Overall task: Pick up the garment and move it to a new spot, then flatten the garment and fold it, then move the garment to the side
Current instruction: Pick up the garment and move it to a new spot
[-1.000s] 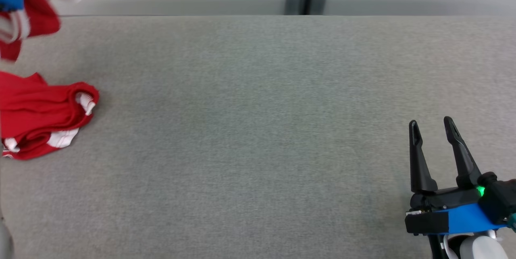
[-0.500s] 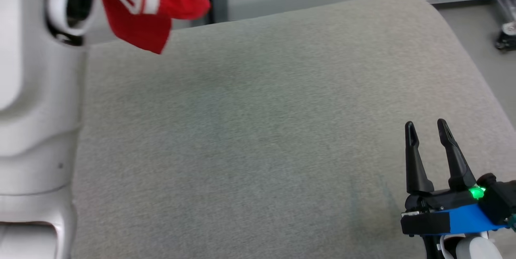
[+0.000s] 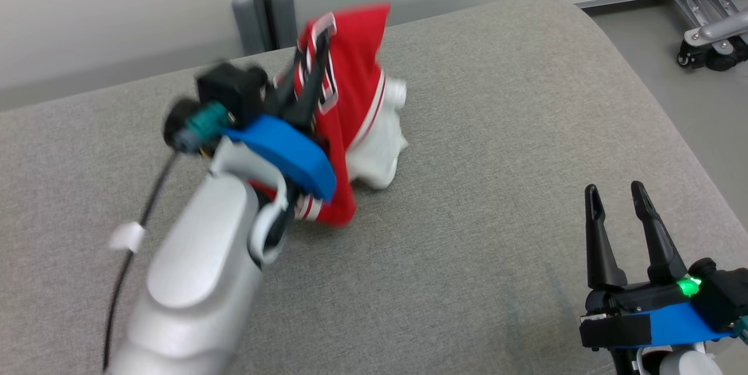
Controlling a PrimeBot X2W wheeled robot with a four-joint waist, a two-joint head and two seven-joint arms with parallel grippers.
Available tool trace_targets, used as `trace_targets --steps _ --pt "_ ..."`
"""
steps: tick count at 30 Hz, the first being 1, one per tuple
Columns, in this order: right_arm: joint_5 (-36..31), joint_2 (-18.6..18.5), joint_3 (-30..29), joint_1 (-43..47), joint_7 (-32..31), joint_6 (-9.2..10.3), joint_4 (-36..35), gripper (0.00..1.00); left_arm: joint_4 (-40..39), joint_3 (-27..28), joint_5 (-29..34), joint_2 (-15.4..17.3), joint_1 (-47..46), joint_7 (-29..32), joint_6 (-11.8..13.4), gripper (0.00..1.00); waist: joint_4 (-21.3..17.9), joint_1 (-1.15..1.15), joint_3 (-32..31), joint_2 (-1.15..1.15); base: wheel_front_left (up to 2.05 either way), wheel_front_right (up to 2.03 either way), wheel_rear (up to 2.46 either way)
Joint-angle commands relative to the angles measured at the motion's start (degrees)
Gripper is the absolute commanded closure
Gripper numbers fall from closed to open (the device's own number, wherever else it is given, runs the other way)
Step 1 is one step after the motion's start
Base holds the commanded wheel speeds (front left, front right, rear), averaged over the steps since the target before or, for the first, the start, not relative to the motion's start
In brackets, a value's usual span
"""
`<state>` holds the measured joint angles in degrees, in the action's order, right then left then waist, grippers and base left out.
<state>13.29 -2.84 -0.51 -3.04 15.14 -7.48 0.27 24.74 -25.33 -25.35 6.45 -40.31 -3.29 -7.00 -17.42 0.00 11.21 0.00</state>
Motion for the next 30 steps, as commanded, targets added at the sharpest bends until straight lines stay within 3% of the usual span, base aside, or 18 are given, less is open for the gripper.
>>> trace_targets --steps 1,8,9,18,24,30 --pt "0.33 -0.09 0.19 0.08 0.01 -0.03 0.00 0.00 0.81 -0.98 -0.49 -0.67 2.14 -0.21 0.34 1.00 0.36 0.00 0.36 0.00 0.00 0.00 0.00" --pt "-0.36 -0.10 0.49 -0.25 0.01 -0.03 0.85 0.00 6.44 -4.94 -1.36 -2.32 11.22 -3.11 0.43 1.00 2.11 0.00 0.05 0.00 0.00 0.00 0.00" --pt "-0.42 -0.10 0.50 -0.20 0.01 -0.03 0.90 0.00 6.86 -5.56 -1.36 -2.38 11.68 -3.58 0.42 0.00 2.38 0.00 -0.04 0.00 0.00 0.00 0.00" --pt "-0.87 -0.13 0.37 1.51 0.01 -0.03 1.62 0.00 4.84 -4.54 -0.15 -2.62 10.80 -11.07 2.66 0.00 6.18 0.00 -2.99 0.00 0.00 0.00 0.00" --pt "-0.83 -0.14 0.07 2.47 0.01 -0.03 1.52 0.00 -4.37 1.45 3.54 -0.32 14.27 -11.90 5.57 0.00 9.59 0.00 -4.39 0.00 0.00 0.00 0.00" --pt "-1.30 -0.10 -0.26 3.02 0.01 -0.03 1.72 0.00 -12.41 7.57 7.77 1.32 20.71 -11.90 6.31 0.00 12.55 0.00 -5.42 0.00 0.00 0.00 0.00"
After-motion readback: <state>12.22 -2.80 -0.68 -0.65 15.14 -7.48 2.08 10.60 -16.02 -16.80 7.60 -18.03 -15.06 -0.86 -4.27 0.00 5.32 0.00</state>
